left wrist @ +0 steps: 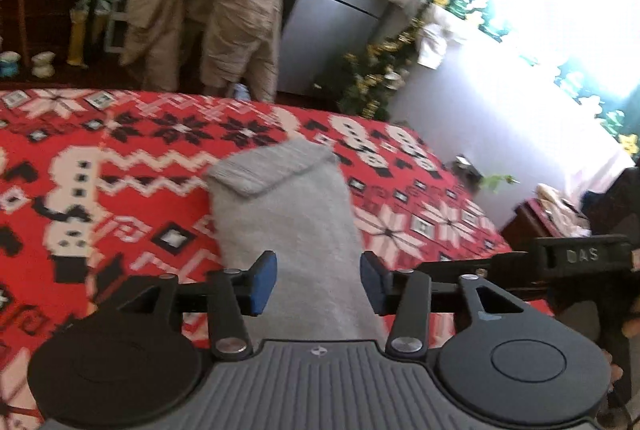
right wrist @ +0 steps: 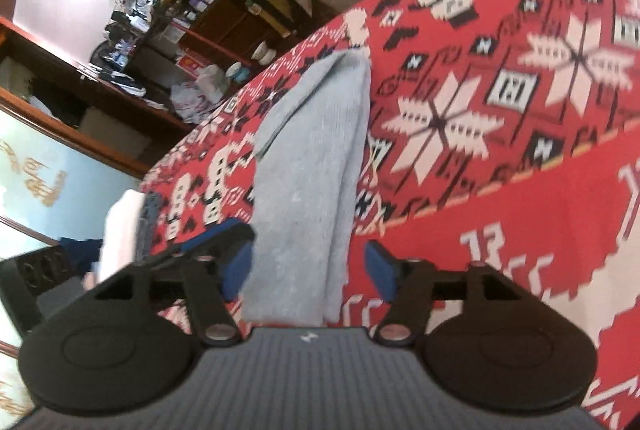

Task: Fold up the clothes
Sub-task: 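Open both grippers and position them around the folded grey shirt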

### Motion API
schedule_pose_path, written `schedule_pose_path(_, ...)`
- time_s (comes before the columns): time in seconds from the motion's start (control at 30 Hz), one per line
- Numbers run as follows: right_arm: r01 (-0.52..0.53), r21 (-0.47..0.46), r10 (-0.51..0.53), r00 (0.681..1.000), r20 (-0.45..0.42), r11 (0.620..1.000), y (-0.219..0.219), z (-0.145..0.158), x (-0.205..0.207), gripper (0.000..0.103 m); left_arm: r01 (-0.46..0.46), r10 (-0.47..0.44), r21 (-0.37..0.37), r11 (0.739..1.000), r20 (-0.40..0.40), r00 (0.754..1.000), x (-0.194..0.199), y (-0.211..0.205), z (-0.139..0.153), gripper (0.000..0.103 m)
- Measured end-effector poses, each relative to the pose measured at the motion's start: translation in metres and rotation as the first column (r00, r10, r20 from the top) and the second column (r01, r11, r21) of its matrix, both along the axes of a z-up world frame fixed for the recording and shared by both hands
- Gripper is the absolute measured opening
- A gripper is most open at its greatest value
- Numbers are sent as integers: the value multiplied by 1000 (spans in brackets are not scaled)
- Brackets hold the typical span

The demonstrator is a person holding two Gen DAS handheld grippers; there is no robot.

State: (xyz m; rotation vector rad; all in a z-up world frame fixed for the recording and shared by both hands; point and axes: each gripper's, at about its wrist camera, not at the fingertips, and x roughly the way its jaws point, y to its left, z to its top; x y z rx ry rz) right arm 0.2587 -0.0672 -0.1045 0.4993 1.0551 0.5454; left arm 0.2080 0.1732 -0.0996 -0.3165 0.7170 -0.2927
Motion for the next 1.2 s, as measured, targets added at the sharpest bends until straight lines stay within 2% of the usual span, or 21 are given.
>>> schedule_pose_path(0.1, 24, -53, -22, 999, 39, 998, 3, 3, 2, 94, -39, 39, 38, 999, -16, 999, 1, 4, 2, 54)
schedule_pose_path(0.27, 69, -185, -50, 993, 104, 980, 20, 7, 4, 102, -132, 140, 123, 984, -59, 988, 2, 11, 4, 55)
schedule_pose_path(0.33, 76, -235, -43, 989, 143, 969, 27, 7, 3, 102, -166, 178, 164, 973, -65, 982, 2, 14, 4, 57)
schedule_pose_path(0.43, 100, -302, -43, 981, 187, 948, 33, 7, -1, 102, -220, 247, 275, 936, -66, 967, 2, 14, 3, 63)
schedule_pose_path(0.53, 122, -357, -43, 974, 223, 926, 36, 7, -4, 102, -224, 259, 325, 919, -69, 963, 3, 13, 4, 65)
schedule_pose_path(0.7, 235, -438, -102, 947, 305, 868, 41, 12, -8, 102, -227, 278, 402, 887, -75, 958, 6, 10, 4, 71)
schedule_pose_path(0.8, 263, -429, -99, 925, 367, 864, 39, 19, -13, 102, -227, 290, 446, 866, -77, 954, 7, 8, 5, 73)
schedule_pose_path(0.87, 259, -425, -91, 922, 377, 867, 37, 23, -14, 102, -223, 282, 457, 861, -64, 957, 10, 9, 9, 78)
schedule_pose_path(0.93, 236, -462, -59, 929, 365, 855, 38, 27, -12, 102, -220, 274, 466, 857, -50, 960, 13, 10, 14, 78)
schedule_pose_path(1.03, 200, -525, 9, 930, 369, 828, 43, 35, -9, 102, -284, 336, 428, 858, -49, 941, 14, 14, 21, 78)
schedule_pose_path(1.1, 194, -542, 37, 922, 386, 818, 45, 41, -9, 102, -283, 331, 362, 888, -77, 941, 16, 20, 24, 79)
schedule_pose_path(1.2, 208, -566, 50, 913, 405, 798, 49, 48, -6, 102, -241, 290, 336, 910, -103, 952, 24, 22, 27, 80)
